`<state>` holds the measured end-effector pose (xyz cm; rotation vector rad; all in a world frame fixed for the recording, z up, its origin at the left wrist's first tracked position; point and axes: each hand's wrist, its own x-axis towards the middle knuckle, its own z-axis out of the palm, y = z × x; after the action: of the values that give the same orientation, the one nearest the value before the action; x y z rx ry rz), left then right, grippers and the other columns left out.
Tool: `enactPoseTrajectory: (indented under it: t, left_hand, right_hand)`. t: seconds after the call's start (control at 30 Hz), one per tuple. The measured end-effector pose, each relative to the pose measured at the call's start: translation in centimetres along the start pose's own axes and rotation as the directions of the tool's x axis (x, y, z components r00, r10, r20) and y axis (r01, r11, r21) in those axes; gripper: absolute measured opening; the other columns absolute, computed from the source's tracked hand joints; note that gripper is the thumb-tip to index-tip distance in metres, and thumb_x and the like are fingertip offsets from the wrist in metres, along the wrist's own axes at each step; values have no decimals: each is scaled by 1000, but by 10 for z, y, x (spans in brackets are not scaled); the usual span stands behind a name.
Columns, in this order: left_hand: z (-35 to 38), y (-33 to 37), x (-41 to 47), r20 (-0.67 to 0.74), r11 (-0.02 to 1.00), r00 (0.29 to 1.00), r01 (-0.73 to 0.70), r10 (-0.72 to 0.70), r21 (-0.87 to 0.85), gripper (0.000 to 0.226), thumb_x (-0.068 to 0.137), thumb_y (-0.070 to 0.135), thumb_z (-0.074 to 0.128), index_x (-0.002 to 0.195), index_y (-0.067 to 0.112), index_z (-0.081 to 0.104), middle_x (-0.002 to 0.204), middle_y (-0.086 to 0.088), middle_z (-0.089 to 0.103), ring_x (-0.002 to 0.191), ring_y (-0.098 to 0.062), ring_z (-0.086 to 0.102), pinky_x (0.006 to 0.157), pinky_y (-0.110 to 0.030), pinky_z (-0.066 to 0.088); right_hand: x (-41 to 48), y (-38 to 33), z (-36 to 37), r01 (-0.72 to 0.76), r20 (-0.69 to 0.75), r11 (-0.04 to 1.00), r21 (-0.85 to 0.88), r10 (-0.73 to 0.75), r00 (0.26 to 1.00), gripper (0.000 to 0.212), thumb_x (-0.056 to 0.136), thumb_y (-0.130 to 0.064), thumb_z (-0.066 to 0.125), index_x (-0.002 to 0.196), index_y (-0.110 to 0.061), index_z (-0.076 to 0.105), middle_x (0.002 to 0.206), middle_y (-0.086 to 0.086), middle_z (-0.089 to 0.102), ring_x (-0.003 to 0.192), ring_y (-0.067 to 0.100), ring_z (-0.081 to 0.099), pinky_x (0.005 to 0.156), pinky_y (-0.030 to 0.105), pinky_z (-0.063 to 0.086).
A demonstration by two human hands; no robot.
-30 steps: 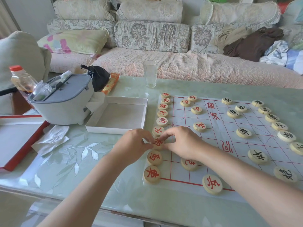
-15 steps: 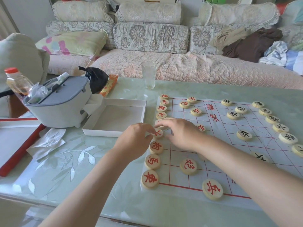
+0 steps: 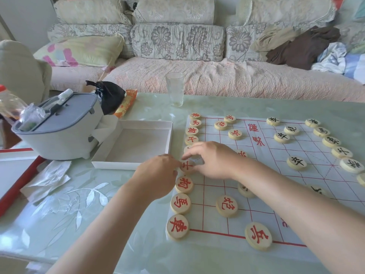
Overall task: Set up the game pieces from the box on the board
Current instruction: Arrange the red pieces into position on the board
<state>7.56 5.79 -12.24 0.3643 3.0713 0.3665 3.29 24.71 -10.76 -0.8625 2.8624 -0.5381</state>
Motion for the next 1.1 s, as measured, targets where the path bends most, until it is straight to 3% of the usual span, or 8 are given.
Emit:
enactPoseTrajectory:
  t: [0.13, 0.3, 0.5, 0.63, 0.73, 0.8, 0.93, 1.1]
  left_hand:
    - [-3, 0, 0, -48, 1000, 999, -8, 8, -7, 33, 95, 25, 47, 121, 38, 61, 119, 16, 58, 105, -13, 59, 85, -36, 53]
    - [-5, 0, -5, -38, 998, 999, -30, 28, -50, 30, 93, 27, 52, 118, 42, 61, 120, 20, 56, 104, -10, 58, 84, -33, 53]
    - [-4, -6, -14, -5, 985, 999, -53, 53, -162, 31, 92, 28, 57, 120, 40, 62, 122, 21, 57, 103, -8, 58, 91, -29, 48]
    - [-10, -9, -26, -60, 978, 997, -60, 49, -202, 26, 91, 35, 59, 116, 44, 60, 114, 23, 54, 87, -4, 58, 78, -24, 49]
    - [-16, -9, -46, -23, 970, 996, -93, 90, -223, 31, 80, 54, 66, 110, 47, 60, 107, 24, 53, 83, 1, 58, 68, -15, 46]
    - [-18, -7, -59, 43, 958, 990, -118, 133, -263, 41, 68, 62, 73, 105, 48, 61, 103, 25, 51, 86, 3, 55, 69, -15, 47]
    - [-20, -4, -76, 113, 965, 976, -160, 186, -208, 53, 54, 66, 77, 102, 53, 58, 104, 29, 47, 90, 7, 51, 74, -17, 47]
    - [-20, -4, -79, 81, 972, 982, -155, 171, -177, 47, 58, 63, 76, 100, 49, 60, 101, 28, 50, 88, 8, 50, 74, -18, 46]
  right_hand:
    - [0, -3, 6, 6, -27, 1000, 20, -6, 1000, 23, 88, -37, 68, 111, -40, 69, 105, -22, 58, 91, 3, 49, 76, 26, 38]
    - [-2, -3, 7, 6, -48, 998, 68, -3, 999, 25, 87, -35, 71, 112, -38, 69, 112, -23, 60, 110, 6, 54, 91, 31, 46]
    - [-8, -5, 9, 28, -69, 997, 65, -24, 997, 23, 87, -29, 71, 107, -41, 71, 109, -21, 61, 107, 7, 56, 90, 37, 49]
    - [-16, -10, 2, 20, -130, 995, 95, -7, 992, 18, 92, -33, 66, 109, -34, 71, 121, -17, 60, 116, 9, 55, 98, 37, 46]
    - [-26, -16, 1, 19, -98, 999, 51, -13, 995, 18, 92, -35, 65, 109, -36, 71, 116, -19, 58, 110, 8, 56, 89, 30, 45]
    - [-35, -18, 3, 12, -63, 1000, 23, -10, 998, 19, 92, -37, 65, 109, -37, 70, 110, -21, 58, 105, 7, 57, 84, 28, 45]
    - [-49, -22, 9, -1, -30, 1000, -5, 1, 1000, 21, 91, -39, 64, 111, -40, 68, 106, -18, 58, 101, 8, 57, 82, 27, 44]
    - [-50, -26, 12, -78, -125, 997, -27, 74, 989, 18, 93, -37, 60, 110, -37, 67, 113, -16, 58, 102, 10, 57, 76, 27, 38]
